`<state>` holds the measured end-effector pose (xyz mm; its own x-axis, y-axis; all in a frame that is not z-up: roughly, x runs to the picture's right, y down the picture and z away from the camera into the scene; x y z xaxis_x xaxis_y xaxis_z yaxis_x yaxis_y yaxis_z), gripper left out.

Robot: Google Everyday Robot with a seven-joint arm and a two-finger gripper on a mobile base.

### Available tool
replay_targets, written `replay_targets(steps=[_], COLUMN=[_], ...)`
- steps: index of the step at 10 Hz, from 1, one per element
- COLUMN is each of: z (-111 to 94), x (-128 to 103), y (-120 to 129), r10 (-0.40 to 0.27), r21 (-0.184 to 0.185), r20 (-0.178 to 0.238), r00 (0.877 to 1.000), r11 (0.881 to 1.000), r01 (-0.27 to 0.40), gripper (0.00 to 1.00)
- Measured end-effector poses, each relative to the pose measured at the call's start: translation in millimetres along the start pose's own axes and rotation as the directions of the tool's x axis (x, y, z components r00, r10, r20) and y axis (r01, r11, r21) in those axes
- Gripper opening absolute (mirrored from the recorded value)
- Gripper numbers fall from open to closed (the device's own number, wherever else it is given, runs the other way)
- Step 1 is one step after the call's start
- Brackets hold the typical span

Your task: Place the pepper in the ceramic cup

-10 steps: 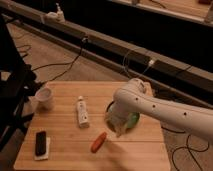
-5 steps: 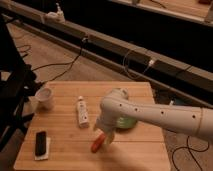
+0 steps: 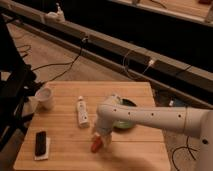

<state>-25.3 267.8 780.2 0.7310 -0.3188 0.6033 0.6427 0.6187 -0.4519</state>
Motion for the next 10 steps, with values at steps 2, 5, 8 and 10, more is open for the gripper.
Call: replay_targets(steps=[2,5,8,10], z=[14,13,-4,-27], x=[4,0,-10,-20], y=[2,0,-6,-21], r10=[0.026,0.041,0.051,0.052], r21=[0.000,0.019,0.060,0.134], r20=[0.010,0.039,0.100,0.173], r00=[1.000,0.998,0.994,0.984], r11=[1.000,0.999,0.997,0.988], r01=[-0.026,-0.042,-0.057,-0.076], gripper=[0.51,0.22,0.07,0.07])
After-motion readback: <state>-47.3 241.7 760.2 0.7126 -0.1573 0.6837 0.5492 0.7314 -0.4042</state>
